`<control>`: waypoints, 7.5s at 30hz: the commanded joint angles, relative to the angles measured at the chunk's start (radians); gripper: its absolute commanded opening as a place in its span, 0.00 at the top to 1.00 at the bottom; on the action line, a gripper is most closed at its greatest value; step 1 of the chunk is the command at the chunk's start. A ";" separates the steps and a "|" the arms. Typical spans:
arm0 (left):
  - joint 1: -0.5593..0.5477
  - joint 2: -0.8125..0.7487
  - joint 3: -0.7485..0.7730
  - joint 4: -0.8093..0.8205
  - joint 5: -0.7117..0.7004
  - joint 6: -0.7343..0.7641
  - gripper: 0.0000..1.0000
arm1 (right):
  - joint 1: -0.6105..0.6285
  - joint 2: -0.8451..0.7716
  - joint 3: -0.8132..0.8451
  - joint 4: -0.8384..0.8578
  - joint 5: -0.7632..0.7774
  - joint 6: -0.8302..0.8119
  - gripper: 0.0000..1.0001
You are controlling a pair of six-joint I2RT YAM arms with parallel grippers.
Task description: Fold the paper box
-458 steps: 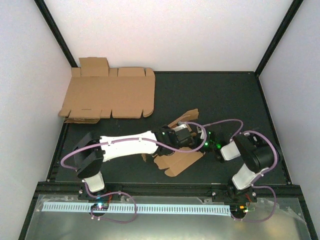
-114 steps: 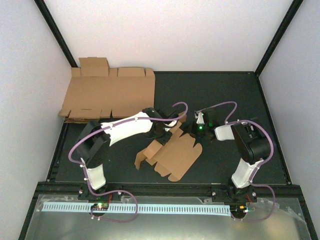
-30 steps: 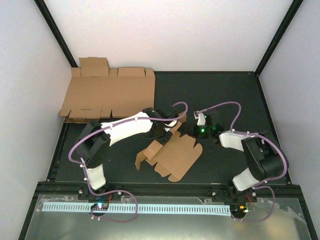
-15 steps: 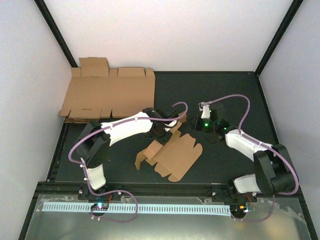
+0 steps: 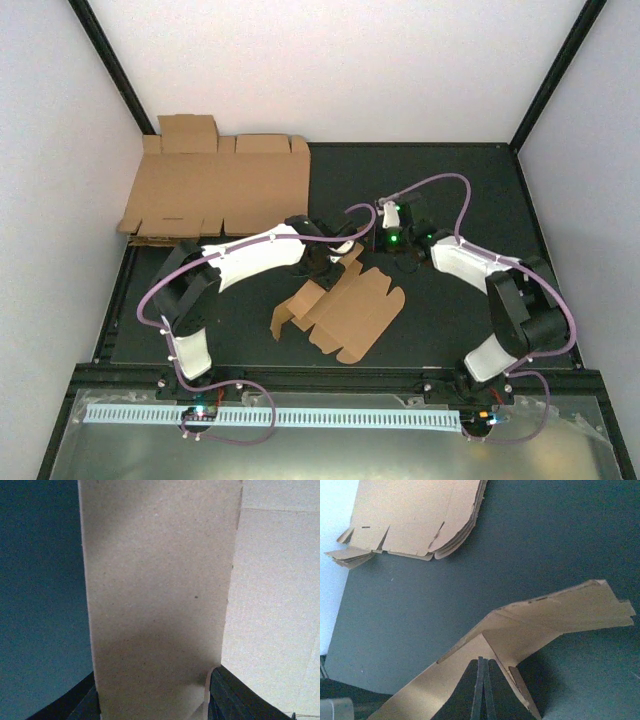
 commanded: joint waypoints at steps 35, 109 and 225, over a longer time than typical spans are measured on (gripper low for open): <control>-0.005 -0.041 0.031 0.028 0.061 0.019 0.47 | 0.037 0.055 0.080 -0.276 -0.123 -0.110 0.98; -0.037 -0.037 0.034 -0.007 0.002 0.068 0.51 | 0.034 -0.036 0.022 -0.321 -0.075 -0.089 0.97; -0.065 -0.061 -0.015 -0.037 -0.069 0.193 0.52 | 0.104 -0.299 -0.142 -0.295 0.031 -0.459 0.67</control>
